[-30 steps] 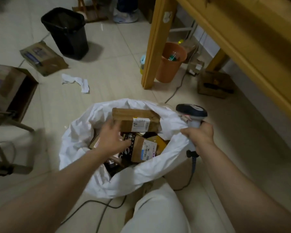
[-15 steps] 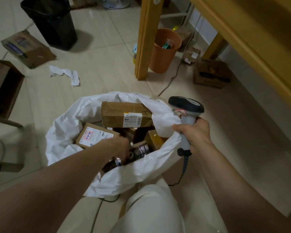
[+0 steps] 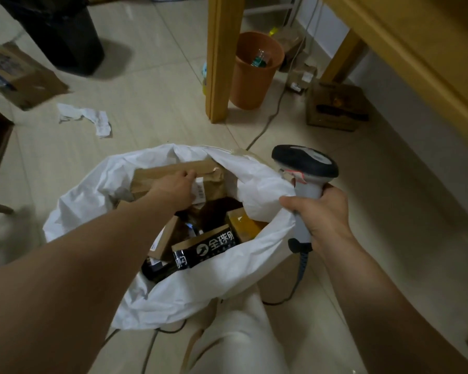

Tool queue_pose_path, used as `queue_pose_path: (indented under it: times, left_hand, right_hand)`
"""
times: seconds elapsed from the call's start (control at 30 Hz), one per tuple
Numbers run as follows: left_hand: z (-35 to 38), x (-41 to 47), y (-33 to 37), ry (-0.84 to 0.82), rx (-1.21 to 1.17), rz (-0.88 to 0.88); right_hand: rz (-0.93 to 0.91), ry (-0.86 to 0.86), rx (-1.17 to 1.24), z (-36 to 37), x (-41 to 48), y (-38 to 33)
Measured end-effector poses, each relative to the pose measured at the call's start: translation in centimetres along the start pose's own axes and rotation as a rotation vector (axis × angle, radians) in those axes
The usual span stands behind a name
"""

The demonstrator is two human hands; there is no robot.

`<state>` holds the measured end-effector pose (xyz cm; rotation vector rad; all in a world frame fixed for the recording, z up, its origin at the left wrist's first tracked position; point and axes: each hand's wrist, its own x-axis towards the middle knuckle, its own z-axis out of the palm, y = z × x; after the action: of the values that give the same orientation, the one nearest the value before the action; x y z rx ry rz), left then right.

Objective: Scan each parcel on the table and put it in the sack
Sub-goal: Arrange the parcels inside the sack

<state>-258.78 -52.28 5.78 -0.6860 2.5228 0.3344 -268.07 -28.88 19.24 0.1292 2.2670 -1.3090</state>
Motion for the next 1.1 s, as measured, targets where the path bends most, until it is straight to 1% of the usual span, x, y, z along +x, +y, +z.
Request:
queue_pose_path:
  times: [0.1,0.23,0.27,0.3,0.37,0.4,0.43,0.5,0.57,0.6,0.67,0.73,0.8,0.9,0.93,1.0,1.1]
  left_hand:
    - [0.0,-0.8,-2.2,0.069,0.019,-0.121]
    - [-0.3,-3.1,-4.6,0.051,0.035,-0.305]
    - [-0.3,-3.5,-4.3,0.05,0.071,-0.309]
    - [-0.2,-3.7,-3.8,0.062,0.089,-0.27]
    - [0.2,-3.6,-2.4,0.09,0.049,-0.116]
    - [0.9,-3.3,-1.9,0.096,0.013,-0.066]
    - [1.5,-3.2,-1.6,0.094,-0.026,-0.068]
    - [3.0,-2.5,-3.1,0.143,-0.125,-0.103]
    - [4.5,-1.7,-6.3,0.152,-0.273,-0.199]
    - [5.3,-1.5,-8.0,0.107,-0.307,-0.258]
    - [7.0,-1.0,-10.7,0.062,-0.287,-0.349]
    - [8.3,-0.3,-11.3,0.057,-0.27,-0.393]
    - [6.6,-1.1,-9.3,0.046,-0.302,-0.333]
    - [3.8,-2.6,-7.4,-0.064,-0.313,-0.127]
    - [3.0,-3.2,-7.2,-0.056,-0.322,-0.097]
    - [3.4,-4.0,-8.1,-0.028,-0.369,-0.118]
    - [5.4,-4.3,-9.3,0.012,-0.417,-0.283]
  right_hand:
    - [-0.001,0.034,0.043,-0.6,0.9,0.0]
    - [0.012,0.04,0.032,-0.4,1.2,0.2]
    - [0.011,0.036,0.014,-0.3,1.2,0.3]
    - [0.006,0.025,-0.011,0.0,1.1,0.3]
    - [-0.005,-0.015,-0.062,0.5,0.9,0.4]
    - [-0.008,-0.038,-0.082,0.9,0.8,0.5]
    - [-0.008,-0.059,-0.1,1.2,0.6,0.6]
    - [-0.007,-0.066,-0.131,1.3,0.2,0.8]
    - [-0.017,-0.005,-0.136,0.4,0.3,1.0]
    - [-0.024,0.034,-0.138,-0.2,0.6,1.1]
    - [-0.024,0.081,-0.138,-0.8,1.0,1.3]
    - [-0.016,0.076,-0.137,-0.5,1.1,1.2]
    - [-0.023,0.039,-0.157,0.9,0.8,0.8]
    - [-0.054,-0.022,-0.201,3.3,0.3,0.4]
    - [-0.058,-0.025,-0.206,3.8,0.2,0.3]
    - [-0.055,-0.02,-0.209,4.5,0.1,0.2]
    - [-0.059,-0.04,-0.227,5.0,-0.2,0.0]
